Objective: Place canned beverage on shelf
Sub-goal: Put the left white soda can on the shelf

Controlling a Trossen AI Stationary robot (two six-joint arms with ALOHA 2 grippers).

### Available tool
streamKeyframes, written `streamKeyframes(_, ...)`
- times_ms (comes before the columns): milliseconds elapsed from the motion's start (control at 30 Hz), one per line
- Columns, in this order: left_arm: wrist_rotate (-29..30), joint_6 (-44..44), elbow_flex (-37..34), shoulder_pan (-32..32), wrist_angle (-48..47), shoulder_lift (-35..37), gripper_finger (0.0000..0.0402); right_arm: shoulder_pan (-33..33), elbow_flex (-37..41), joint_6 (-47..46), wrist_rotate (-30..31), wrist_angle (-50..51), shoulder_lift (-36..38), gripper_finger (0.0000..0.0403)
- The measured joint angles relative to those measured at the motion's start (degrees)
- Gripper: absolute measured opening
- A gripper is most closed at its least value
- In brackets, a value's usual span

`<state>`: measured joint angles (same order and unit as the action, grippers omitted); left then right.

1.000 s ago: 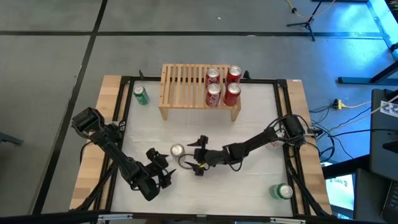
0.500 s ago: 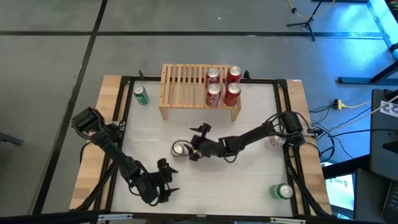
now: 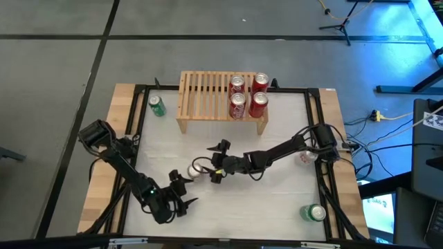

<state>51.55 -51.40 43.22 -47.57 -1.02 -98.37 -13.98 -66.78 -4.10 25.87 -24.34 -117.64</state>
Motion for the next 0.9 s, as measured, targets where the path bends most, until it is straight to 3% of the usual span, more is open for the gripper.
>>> streamKeyframes(233, 1.94, -6.88, 0.00, -1.84, -6.17, 0.09, 0.0350, -1.26, 0.02, 0.13, -4.30, -1.58, 0.00, 0.0381)
streamKeyframes(333, 2.17, -11.90, 0.00, -1.95, -10.75, 0.09, 0.0350, -1.46, 0.00, 0.44, -9.22, -2.92, 0.07, 0.0381)
streamKeyframes(500, 1.76, -22.06, 0.00, -2.07, -18.59, 0.09, 0.0350, -1.46, -0.02, 1.53, -10.38, -2.58, 0.07, 0.0381)
streamKeyframes(667, -0.73, -23.95, 0.77, -3.32, -19.68, 0.09, 0.0350, -1.41, -0.02, 1.72, -0.80, 0.66, 0.07, 0.0381)
streamKeyframes(833, 0.46, -18.49, 2.89, -4.65, -16.42, 0.13, 0.0350, -0.92, 0.00, 2.03, 7.82, 1.01, 0.07, 0.0381)
streamKeyframes(900, 2.47, -15.47, 2.78, -4.68, -13.42, 0.13, 0.0350, -0.06, 0.00, 1.97, 8.33, -0.63, 0.07, 0.0381)
